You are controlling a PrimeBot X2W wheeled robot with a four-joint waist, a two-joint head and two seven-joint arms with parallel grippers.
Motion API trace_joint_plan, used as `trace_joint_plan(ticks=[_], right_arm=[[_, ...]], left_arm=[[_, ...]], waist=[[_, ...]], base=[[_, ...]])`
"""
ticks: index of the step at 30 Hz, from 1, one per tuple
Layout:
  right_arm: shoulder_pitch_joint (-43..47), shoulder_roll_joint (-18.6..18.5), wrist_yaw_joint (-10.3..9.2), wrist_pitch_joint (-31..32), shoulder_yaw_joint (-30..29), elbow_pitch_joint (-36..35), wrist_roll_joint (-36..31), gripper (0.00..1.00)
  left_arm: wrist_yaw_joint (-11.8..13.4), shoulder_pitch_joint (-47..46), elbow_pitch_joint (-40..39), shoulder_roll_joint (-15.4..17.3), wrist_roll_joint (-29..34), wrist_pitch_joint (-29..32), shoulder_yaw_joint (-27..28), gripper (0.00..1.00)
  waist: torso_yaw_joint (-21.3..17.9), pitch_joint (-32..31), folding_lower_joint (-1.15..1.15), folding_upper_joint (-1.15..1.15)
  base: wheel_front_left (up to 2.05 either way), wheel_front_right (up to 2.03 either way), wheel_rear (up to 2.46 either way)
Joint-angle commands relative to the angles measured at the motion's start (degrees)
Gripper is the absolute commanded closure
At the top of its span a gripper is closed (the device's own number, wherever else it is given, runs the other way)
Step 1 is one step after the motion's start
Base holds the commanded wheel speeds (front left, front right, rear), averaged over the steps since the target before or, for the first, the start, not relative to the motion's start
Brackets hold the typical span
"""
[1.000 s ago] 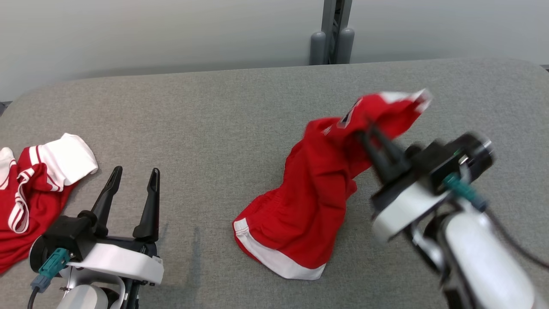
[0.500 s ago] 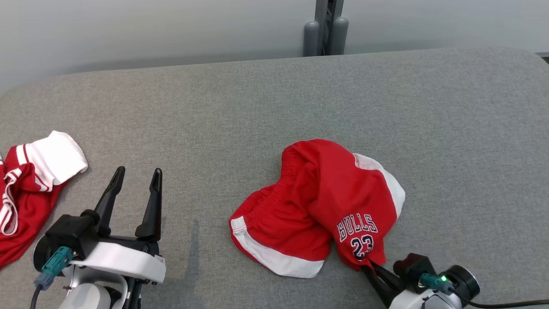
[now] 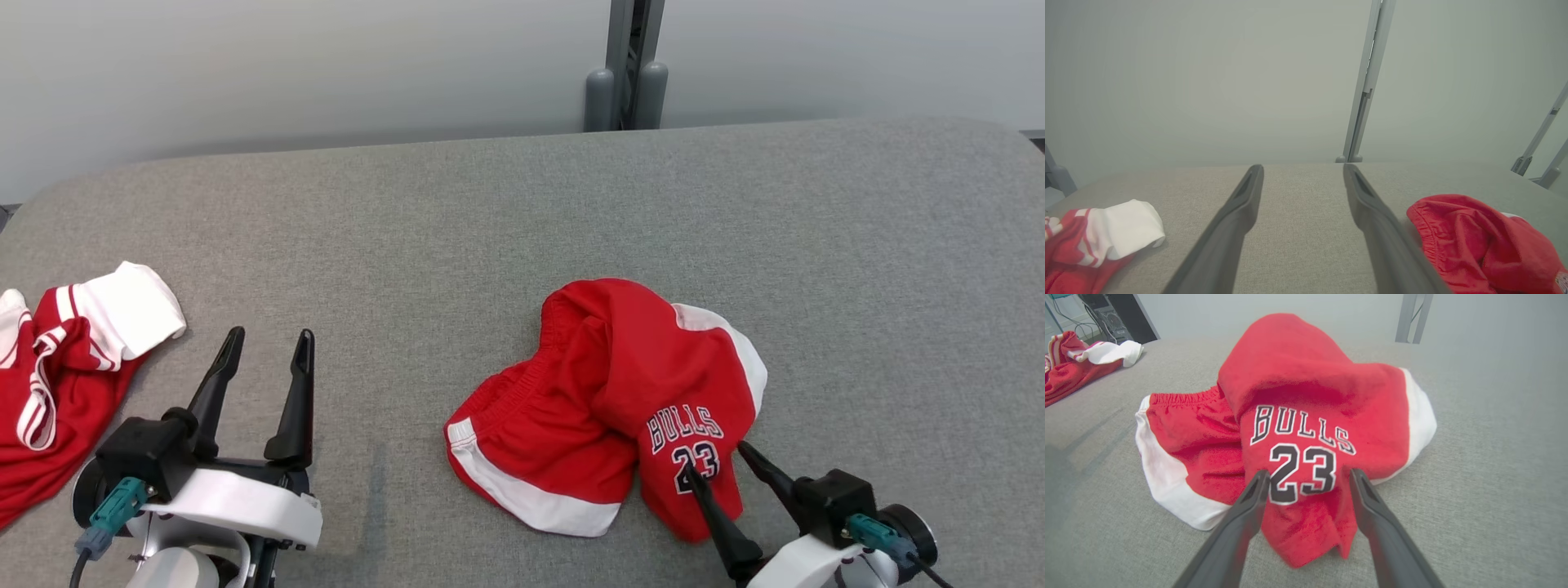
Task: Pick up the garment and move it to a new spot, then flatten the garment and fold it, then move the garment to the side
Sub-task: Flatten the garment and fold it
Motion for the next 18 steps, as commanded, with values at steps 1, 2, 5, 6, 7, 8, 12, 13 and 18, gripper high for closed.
trace_joint_plan(ticks=[1,2,5,6,7,8,12,13,18], right_arm=[[0.87,0.15,-0.04,-0.86,-0.96,-1.02,-0.31,0.00],[1.37,0.43,-0.04,-1.10,-1.92,-1.97,-0.31,0.00],[3.02,1.10,-0.03,-1.82,-5.15,-5.68,-0.40,0.00],[3.48,1.35,-0.04,-1.98,-6.37,-6.89,-0.51,0.00],[3.82,1.62,-0.04,-2.25,-7.77,-8.25,-0.51,0.00],[4.01,1.89,-0.04,-2.38,-9.19,-9.54,-0.57,0.00],[4.06,2.69,-0.04,-1.91,-14.79,-13.04,-1.49,0.00],[3.92,2.94,-0.03,-1.70,-15.84,-13.50,-1.59,0.00],[3.68,3.50,-0.04,-0.96,-18.66,-14.59,-2.08,0.00]], left_arm=[[0.42,0.63,-0.11,0.06,-0.08,-0.36,0.28,0.00],[0.64,0.86,-0.18,0.10,-0.15,-0.37,0.40,0.00],[1.16,1.63,-0.45,0.33,-0.43,-0.27,0.68,0.00],[1.41,1.82,-0.55,0.39,-0.49,-0.26,0.77,0.00],[1.57,2.03,-0.66,0.50,-0.52,-0.23,0.91,0.00],[1.80,2.24,-0.81,0.60,-0.54,-0.19,1.04,0.00],[2.35,3.03,-1.36,0.90,-0.74,0.15,1.23,0.00],[2.40,3.14,-1.50,0.99,-0.64,0.20,1.22,0.00],[2.66,3.89,-1.92,1.30,-0.63,0.77,0.85,0.00]], waist=[[0.05,-0.60,0.00,0.00],[0.00,-0.93,0.00,0.00],[-0.13,-1.87,0.00,0.00],[-0.19,-2.20,0.00,0.00],[-0.28,-2.51,0.00,0.00],[-0.40,-2.79,0.00,0.00],[-0.73,-3.85,0.00,0.00],[-0.77,-4.09,0.00,0.00],[-0.59,-5.05,0.00,0.00]], base=[[0.00,0.00,0.00],[0.00,0.00,0.00],[0.00,0.00,0.00],[0.00,0.00,0.00],[0.00,0.00,0.00],[0.00,0.00,0.00],[0.00,0.00,0.00],[0.00,0.00,0.00],[0.00,0.00,0.00]])
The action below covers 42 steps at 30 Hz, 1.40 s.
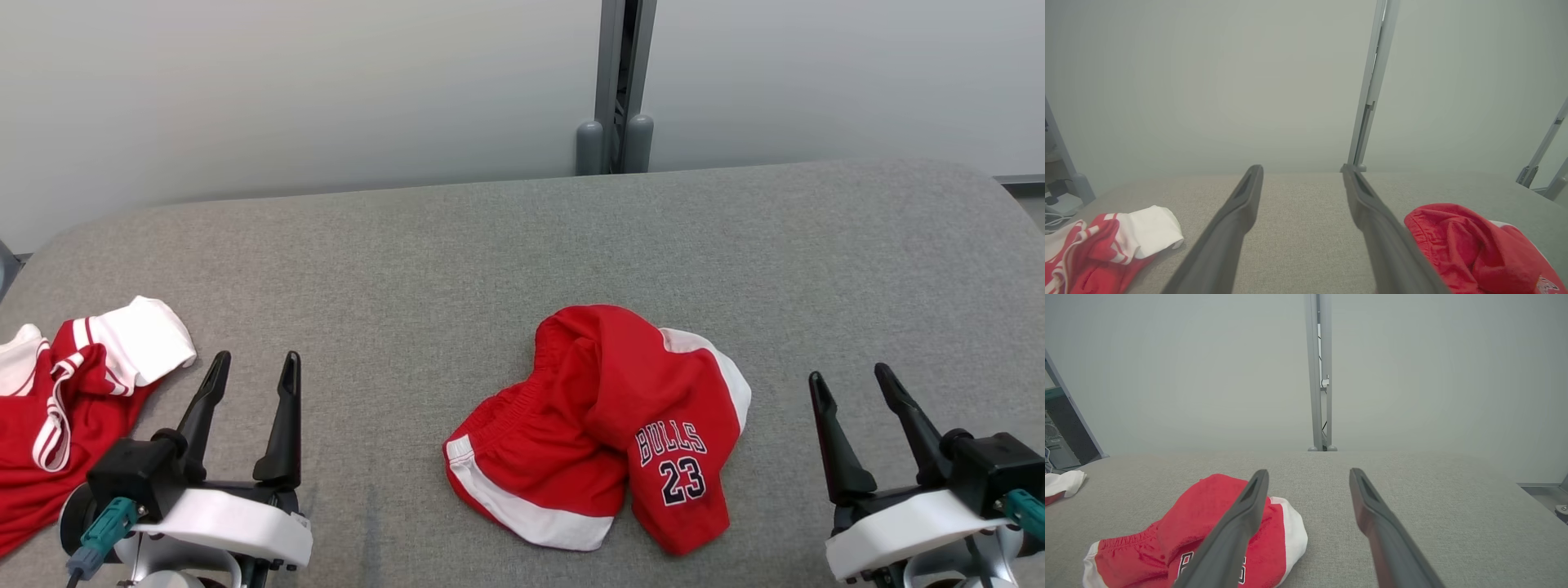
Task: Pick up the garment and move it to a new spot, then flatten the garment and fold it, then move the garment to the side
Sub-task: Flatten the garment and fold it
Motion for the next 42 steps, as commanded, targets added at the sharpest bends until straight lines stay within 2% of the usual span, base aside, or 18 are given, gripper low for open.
trace_joint_plan(ticks=[1,10,14,24,31,32,33,38,42], right_arm=[[0.01,0.00,-0.02,0.04,-0.65,-0.35,-0.22,0.00],[0.78,0.46,-0.02,0.62,-1.30,-0.70,0.49,0.00],[-0.43,0.43,-0.02,1.56,-1.93,1.67,-0.31,0.00],[-5.17,-1.51,-0.02,0.63,1.11,14.91,1.84,0.00],[-9.86,-2.13,-0.02,-0.89,6.91,24.82,5.28,0.00],[-10.46,-2.34,-0.03,-1.10,7.50,25.72,5.89,0.37],[-11.09,-2.66,-0.03,-1.35,8.05,26.60,6.31,0.98],[-14.04,-4.51,-0.03,-2.87,9.07,28.42,7.70,1.00],[-17.91,-6.83,-0.02,-3.89,7.95,26.73,5.95,1.00]], left_arm=[[0.36,0.62,-0.12,0.40,0.02,0.18,0.02,0.00],[0.80,1.11,-0.97,0.61,-0.21,0.79,-0.42,0.00],[0.69,0.28,-1.50,0.75,-0.13,0.86,-0.59,0.00],[0.12,-1.88,-1.78,0.34,0.31,0.55,-1.39,0.00],[-0.23,-2.99,-0.98,-0.31,0.15,-0.08,-1.76,0.00],[-0.30,-3.07,-0.89,-0.38,0.13,-0.07,-1.82,0.00],[-0.35,-3.16,-0.76,-0.41,0.09,-0.20,-1.84,0.00],[-0.41,-3.72,-0.28,-0.58,0.00,-0.63,-1.76,0.00],[-0.23,-3.82,-0.04,-0.71,-0.10,-1.02,-1.60,0.00]], waist=[[0.13,-0.23,0.00,0.00],[0.70,-0.40,0.00,0.00],[1.21,0.36,0.00,0.00],[4.06,3.79,0.00,0.00],[5.85,5.68,0.00,0.00],[6.02,5.83,0.00,0.00],[6.15,5.97,0.00,0.00],[6.45,6.26,0.00,0.00],[5.97,6.15,0.00,0.00]], base=[[0.00,0.00,0.00],[0.00,0.00,0.00],[0.00,0.00,0.00],[0.00,0.00,0.00],[0.00,0.00,0.00],[0.00,0.00,0.00],[0.00,0.00,0.00],[0.00,0.00,0.00],[0.00,0.00,0.00]])
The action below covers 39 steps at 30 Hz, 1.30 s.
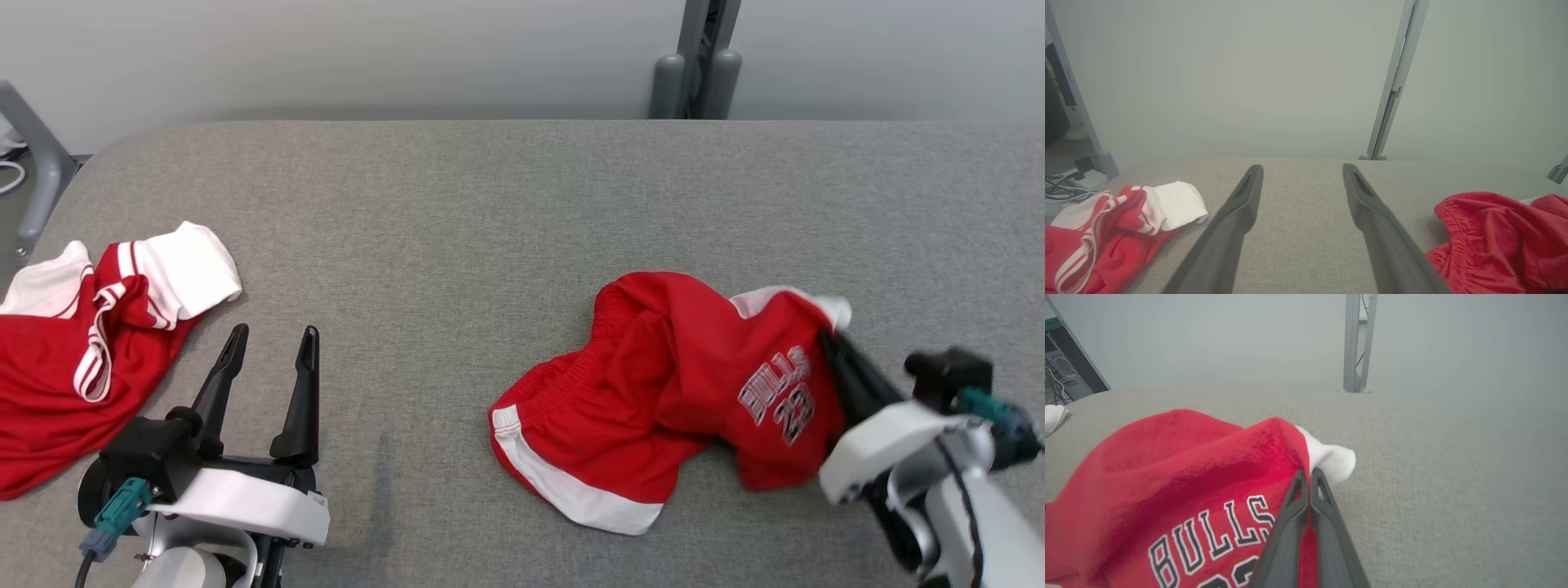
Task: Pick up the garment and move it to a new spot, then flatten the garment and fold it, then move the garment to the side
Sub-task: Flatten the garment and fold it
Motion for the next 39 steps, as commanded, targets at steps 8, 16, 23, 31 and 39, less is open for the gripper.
trace_joint_plan(ticks=[8,16,23,31,39], right_arm=[[-8.92,-3.43,-0.03,0.51,1.33,-11.60,-11.38,1.00],[1.49,-3.40,-0.03,3.68,7.85,-17.59,-18.10,1.00],[8.74,0.66,-0.03,2.38,3.99,-11.34,-15.85,1.00],[9.24,4.21,-0.03,-1.48,-1.46,-9.64,-13.11,0.00],[10.97,5.32,-0.03,-2.64,-7.47,-16.97,-12.87,0.00]], left_arm=[[0.02,-0.82,0.06,0.23,-0.40,-0.61,0.38,0.00],[-0.65,-2.23,0.15,-0.04,-0.58,-0.70,-0.06,0.00],[-1.09,-3.06,0.89,-0.02,-0.61,-0.92,-0.41,0.00],[-0.68,-2.81,1.41,0.21,-0.98,-0.80,-0.24,0.00],[0.11,-1.51,1.33,0.62,-0.75,-0.77,-0.26,0.00]], waist=[[-2.92,0.24,0.00,0.00],[-4.18,2.58,0.00,0.00],[-4.62,3.58,0.00,0.00],[-4.99,2.95,0.00,0.00],[-4.91,0.69,0.00,0.00]], base=[[0.00,0.00,0.00],[0.00,0.00,0.00],[0.00,0.00,0.00],[0.00,0.00,0.00],[0.00,0.00,0.00]])
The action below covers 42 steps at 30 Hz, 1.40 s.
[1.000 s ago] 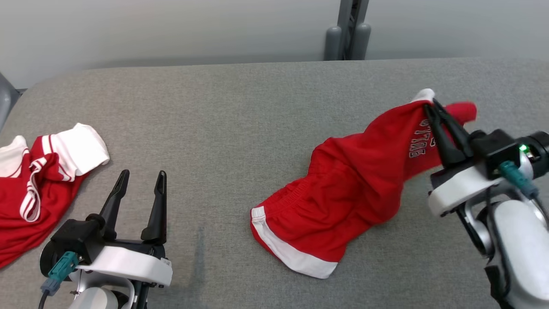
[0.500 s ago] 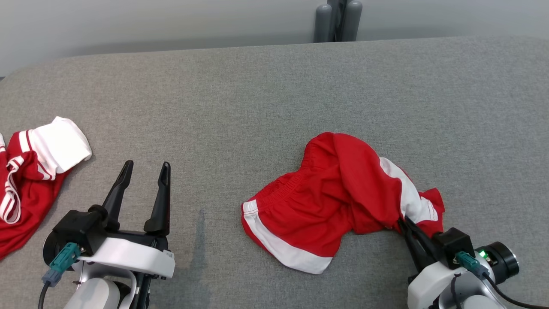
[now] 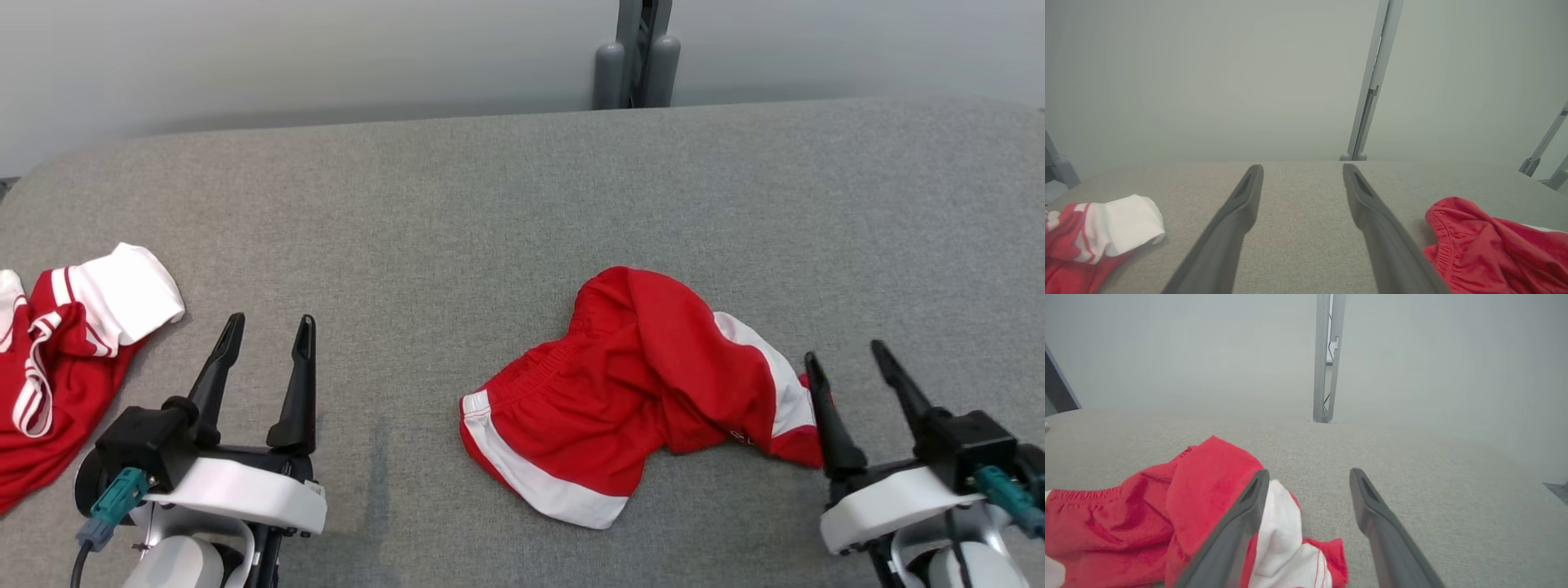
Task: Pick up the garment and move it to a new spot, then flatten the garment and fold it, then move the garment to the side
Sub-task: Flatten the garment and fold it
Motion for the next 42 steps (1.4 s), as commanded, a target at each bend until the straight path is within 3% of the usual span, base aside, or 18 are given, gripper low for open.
trace_joint_plan(ticks=[1,10,19,23,30,31,36,42], right_arm=[[0.77,0.00,-0.04,0.25,-0.87,-1.45,-0.14,0.00],[4.03,0.86,-0.04,3.63,-3.58,-10.59,0.06,0.00],[5.36,1.13,-0.04,4.79,-3.09,-12.61,1.14,0.00],[4.89,1.16,-0.04,5.14,-2.78,-13.04,1.97,0.00],[2.80,1.17,-0.04,5.00,-0.62,-12.59,3.09,0.00],[2.80,1.17,-0.04,5.00,-0.62,-12.59,3.09,0.00],[1.06,1.16,-0.04,4.01,1.01,-11.27,3.81,0.00],[-1.08,1.19,-0.04,2.42,3.46,-9.14,5.48,0.00]], left_arm=[[0.41,0.63,0.03,0.09,-0.37,-0.11,0.28,0.00],[1.22,2.70,0.12,0.31,-0.87,0.53,-0.11,0.00],[0.97,1.64,-0.62,0.81,-0.35,1.28,-0.97,0.00],[-2.50,-3.42,-1.29,-0.37,-2.21,4.25,-2.81,0.00],[-10.14,-16.96,3.34,-3.30,-4.59,15.82,-9.85,0.00],[-10.14,-16.96,3.34,-3.30,-4.59,15.82,-9.85,0.00],[-15.02,-25.96,12.58,-7.37,-6.08,22.47,-14.26,0.00],[-17.59,-34.43,26.26,-9.93,-6.78,26.50,-17.23,0.00]], waist=[[0.06,-0.71,0.00,0.00],[0.21,-3.38,0.00,0.00],[0.14,-3.64,0.00,0.00],[-0.64,-2.46,0.00,0.00],[-5.09,1.29,0.00,0.00],[-5.09,1.29,0.00,0.00],[-9.33,4.24,0.00,0.00],[-14.41,6.90,0.00,0.00]], base=[[0.00,0.00,0.00],[0.00,0.00,0.00],[0.00,0.00,0.00],[0.00,0.00,0.00],[0.00,0.00,0.00],[0.00,0.00,0.00],[0.00,0.00,0.00],[0.00,0.00,0.00]])
